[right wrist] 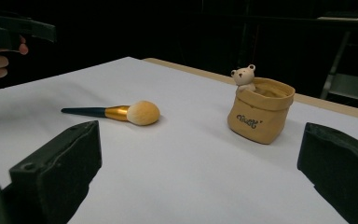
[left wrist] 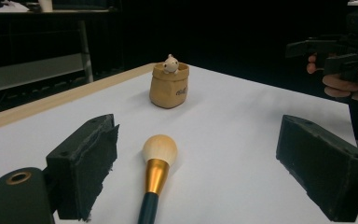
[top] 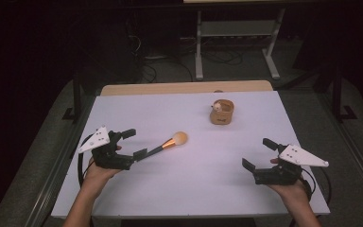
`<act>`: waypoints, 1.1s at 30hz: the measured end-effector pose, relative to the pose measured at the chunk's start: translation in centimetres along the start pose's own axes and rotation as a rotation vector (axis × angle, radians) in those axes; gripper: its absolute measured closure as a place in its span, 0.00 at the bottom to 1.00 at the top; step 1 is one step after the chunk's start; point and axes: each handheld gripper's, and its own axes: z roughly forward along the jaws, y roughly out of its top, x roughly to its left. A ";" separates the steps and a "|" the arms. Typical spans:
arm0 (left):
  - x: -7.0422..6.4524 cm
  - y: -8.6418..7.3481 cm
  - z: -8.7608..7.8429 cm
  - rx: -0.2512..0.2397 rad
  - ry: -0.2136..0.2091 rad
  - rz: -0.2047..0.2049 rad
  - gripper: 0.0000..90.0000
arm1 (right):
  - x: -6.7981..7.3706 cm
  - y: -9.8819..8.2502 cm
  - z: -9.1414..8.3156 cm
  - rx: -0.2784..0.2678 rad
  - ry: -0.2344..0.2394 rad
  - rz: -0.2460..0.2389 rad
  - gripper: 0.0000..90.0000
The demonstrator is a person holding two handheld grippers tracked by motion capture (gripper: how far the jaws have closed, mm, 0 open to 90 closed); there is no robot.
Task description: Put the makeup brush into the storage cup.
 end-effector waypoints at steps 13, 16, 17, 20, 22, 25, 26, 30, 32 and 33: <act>0.7 0.7 1.0 -0.009 -0.006 0.007 0.13 | 0.0 0.1 -0.1 -0.005 -0.004 -0.001 0.00; 0.7 0.9 1.3 -0.012 -0.009 0.015 0.13 | 0.0 0.1 -0.1 -0.006 -0.004 0.000 0.00; 0.7 0.9 1.4 -0.014 -0.010 0.013 0.13 | 0.0 0.1 -0.1 -0.006 -0.004 0.001 0.00; 0.7 1.2 1.6 -0.013 -0.016 0.022 0.13 | 0.0 0.1 -0.1 -0.006 -0.004 0.000 0.00; 0.7 1.3 1.8 -0.019 -0.018 0.021 0.13 | 0.0 0.1 -0.1 -0.007 -0.004 0.000 0.00; 0.8 1.5 2.0 -0.019 -0.023 0.021 0.13 | 0.0 0.1 -0.1 -0.007 -0.004 0.000 0.00; 0.8 1.5 2.1 -0.018 -0.024 0.022 0.13 | 0.0 0.1 -0.1 -0.007 -0.005 -0.002 0.00; 0.9 1.6 2.4 -0.019 -0.028 0.022 0.13 | -0.1 0.1 -0.1 -0.006 -0.007 -0.003 0.00; 1.0 1.5 2.5 -0.021 -0.031 0.019 0.13 | -0.1 0.1 -0.1 -0.008 -0.007 -0.003 0.00; 1.0 1.5 2.5 -0.021 -0.031 0.019 0.13 | -0.1 0.1 -0.1 -0.008 -0.007 -0.003 0.00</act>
